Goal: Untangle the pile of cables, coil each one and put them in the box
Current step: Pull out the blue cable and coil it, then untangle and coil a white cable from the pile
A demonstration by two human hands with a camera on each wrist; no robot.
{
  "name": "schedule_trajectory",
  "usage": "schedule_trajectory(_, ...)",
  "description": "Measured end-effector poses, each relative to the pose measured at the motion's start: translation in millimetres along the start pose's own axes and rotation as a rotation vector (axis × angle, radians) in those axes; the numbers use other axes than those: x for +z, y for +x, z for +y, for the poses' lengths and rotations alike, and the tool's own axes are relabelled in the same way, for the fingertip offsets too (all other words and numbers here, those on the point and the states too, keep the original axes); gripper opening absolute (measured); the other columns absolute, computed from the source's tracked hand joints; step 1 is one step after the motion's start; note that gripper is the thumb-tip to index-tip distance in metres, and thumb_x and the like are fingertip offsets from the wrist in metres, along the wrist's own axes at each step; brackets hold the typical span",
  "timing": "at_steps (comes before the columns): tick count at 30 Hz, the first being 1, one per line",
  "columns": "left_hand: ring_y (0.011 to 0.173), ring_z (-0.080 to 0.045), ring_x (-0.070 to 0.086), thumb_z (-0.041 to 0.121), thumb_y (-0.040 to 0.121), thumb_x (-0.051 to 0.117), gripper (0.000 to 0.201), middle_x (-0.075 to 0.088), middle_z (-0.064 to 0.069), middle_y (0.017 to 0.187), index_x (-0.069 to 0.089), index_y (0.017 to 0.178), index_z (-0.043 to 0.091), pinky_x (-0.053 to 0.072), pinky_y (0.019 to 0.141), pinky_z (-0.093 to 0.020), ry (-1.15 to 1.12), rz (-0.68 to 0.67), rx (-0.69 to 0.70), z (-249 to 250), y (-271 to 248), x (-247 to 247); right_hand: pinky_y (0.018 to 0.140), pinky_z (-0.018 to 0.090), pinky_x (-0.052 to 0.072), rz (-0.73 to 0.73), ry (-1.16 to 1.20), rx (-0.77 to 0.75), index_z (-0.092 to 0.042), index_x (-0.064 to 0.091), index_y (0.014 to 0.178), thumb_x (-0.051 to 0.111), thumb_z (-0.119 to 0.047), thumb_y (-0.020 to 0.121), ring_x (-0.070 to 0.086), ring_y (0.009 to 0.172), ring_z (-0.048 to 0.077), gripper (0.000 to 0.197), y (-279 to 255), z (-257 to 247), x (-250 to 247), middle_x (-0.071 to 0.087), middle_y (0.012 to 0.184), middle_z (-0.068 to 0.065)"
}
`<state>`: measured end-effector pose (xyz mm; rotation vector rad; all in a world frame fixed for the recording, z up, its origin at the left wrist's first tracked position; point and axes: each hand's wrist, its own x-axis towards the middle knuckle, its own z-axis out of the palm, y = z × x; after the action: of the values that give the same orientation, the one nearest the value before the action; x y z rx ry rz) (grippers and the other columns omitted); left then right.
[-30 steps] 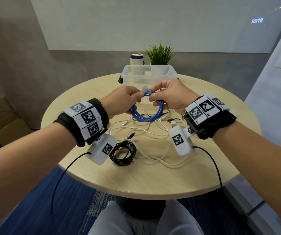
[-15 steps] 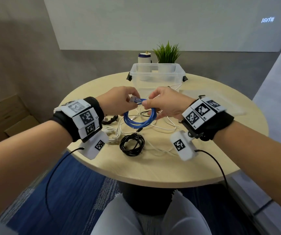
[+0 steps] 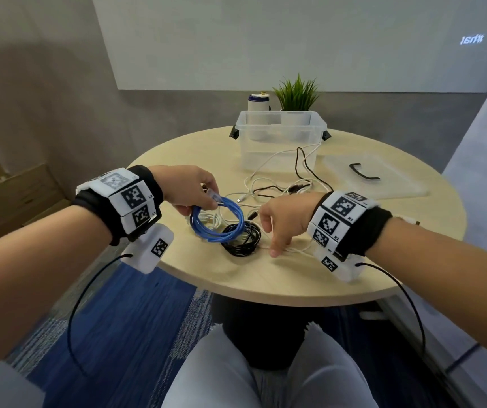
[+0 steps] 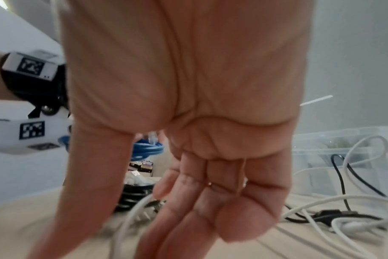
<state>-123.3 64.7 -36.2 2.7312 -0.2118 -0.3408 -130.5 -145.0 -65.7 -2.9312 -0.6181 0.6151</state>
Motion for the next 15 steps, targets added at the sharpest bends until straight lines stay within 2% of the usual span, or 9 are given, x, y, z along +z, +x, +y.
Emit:
schedule_trajectory(2,0.08,-0.024,0.067,0.024,0.088,0.064,0.022,0.067,-0.011,0.097,0.057,0.109,0.019,0.059,0.065,-0.027,-0.004,-0.014,-0.023,-3.5,-1.1,-0.5,0.055,0.022,0.038,-0.002,-0.1,0.035,-0.017,0.059,0.098,0.082,-0.023,0.068,0.057,0.07,0.013,0.038,1.1,-0.3,1.6,0.067,0.083,-0.002)
schedule_trajectory(4,0.083,-0.028,0.07,0.026,0.088,0.064,0.021,0.067,-0.011,0.095,0.056,0.107,0.02,0.06,0.071,-0.033,-0.013,0.01,-0.057,-9.0,-0.6,-1.9,0.059,0.022,0.044,0.001,-0.16,0.062,-0.013,0.066,0.098,0.076,-0.017,0.069,0.057,0.068,0.014,0.031,2.1,2.4,1.5,0.07,0.085,0.001)
schedule_trajectory(6,0.073,-0.024,0.07,0.028,0.088,0.064,0.017,0.068,-0.01,0.089,0.056,0.101,0.02,0.06,0.071,-0.033,-0.047,0.071,-0.099,-15.7,0.4,-4.2,0.06,0.024,0.048,0.041,-0.168,0.082,-0.01,0.07,0.096,0.067,-0.015,0.074,0.058,0.065,0.014,0.023,1.0,6.5,-2.3,0.072,0.085,0.002)
schedule_trajectory(9,0.063,-0.019,0.067,0.026,0.089,0.063,0.012,0.066,-0.008,0.081,0.055,0.093,0.018,0.059,0.068,-0.031,-0.129,0.162,-0.163,-26.2,2.0,-5.3,0.051,0.02,0.039,0.169,-0.171,0.096,-0.005,0.067,0.089,0.055,-0.017,0.087,0.053,0.061,0.017,0.017,-2.0,11.8,-13.3,0.063,0.073,0.003)
schedule_trajectory(12,0.063,-0.019,0.066,0.022,0.091,0.061,0.011,0.066,-0.008,0.078,0.056,0.092,0.014,0.059,0.073,-0.033,-0.215,0.206,-0.196,-33.0,4.4,-4.0,0.05,0.022,0.032,0.343,-0.07,0.145,-0.009,0.053,0.079,0.047,-0.018,0.093,0.05,0.066,0.022,0.018,3.0,14.6,-25.2,0.05,0.066,0.003)
schedule_trajectory(15,0.063,-0.018,0.065,0.021,0.09,0.062,0.012,0.066,-0.008,0.078,0.057,0.092,0.01,0.059,0.074,-0.032,-0.314,0.224,-0.201,-33.7,6.6,-1.5,0.051,0.026,0.031,0.498,0.064,0.163,-0.006,0.05,0.09,0.04,-0.016,0.097,0.05,0.078,0.026,0.016,15.0,14.4,-36.5,0.054,0.084,0.01)
